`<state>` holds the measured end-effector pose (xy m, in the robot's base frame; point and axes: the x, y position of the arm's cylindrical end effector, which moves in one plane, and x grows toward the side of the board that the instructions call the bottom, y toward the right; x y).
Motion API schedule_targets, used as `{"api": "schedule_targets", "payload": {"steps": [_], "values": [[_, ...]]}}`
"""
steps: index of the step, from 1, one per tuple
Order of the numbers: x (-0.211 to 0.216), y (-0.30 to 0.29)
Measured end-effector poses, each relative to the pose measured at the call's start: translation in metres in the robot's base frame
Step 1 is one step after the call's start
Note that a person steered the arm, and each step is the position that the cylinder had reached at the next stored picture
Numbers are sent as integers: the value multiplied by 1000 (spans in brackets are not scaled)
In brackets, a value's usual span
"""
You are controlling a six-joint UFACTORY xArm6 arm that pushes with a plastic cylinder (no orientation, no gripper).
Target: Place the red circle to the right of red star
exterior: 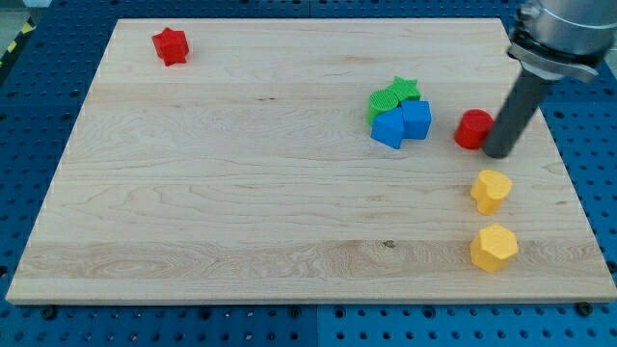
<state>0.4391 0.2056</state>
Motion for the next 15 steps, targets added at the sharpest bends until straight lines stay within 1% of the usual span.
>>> {"api": "schedule_targets", "payload": {"steps": [1, 2, 3, 4, 5, 6, 7, 8, 9, 11, 12, 13, 14, 15], "values": [[-47, -36], [-74, -49], [-63, -37], [-71, -39], [-102, -60], [-120, -82], [-120, -50], [-122, 24], [-133, 12], [-135, -118], [-139, -112], [-142, -75], [-164, -86], [-188, -110]]}}
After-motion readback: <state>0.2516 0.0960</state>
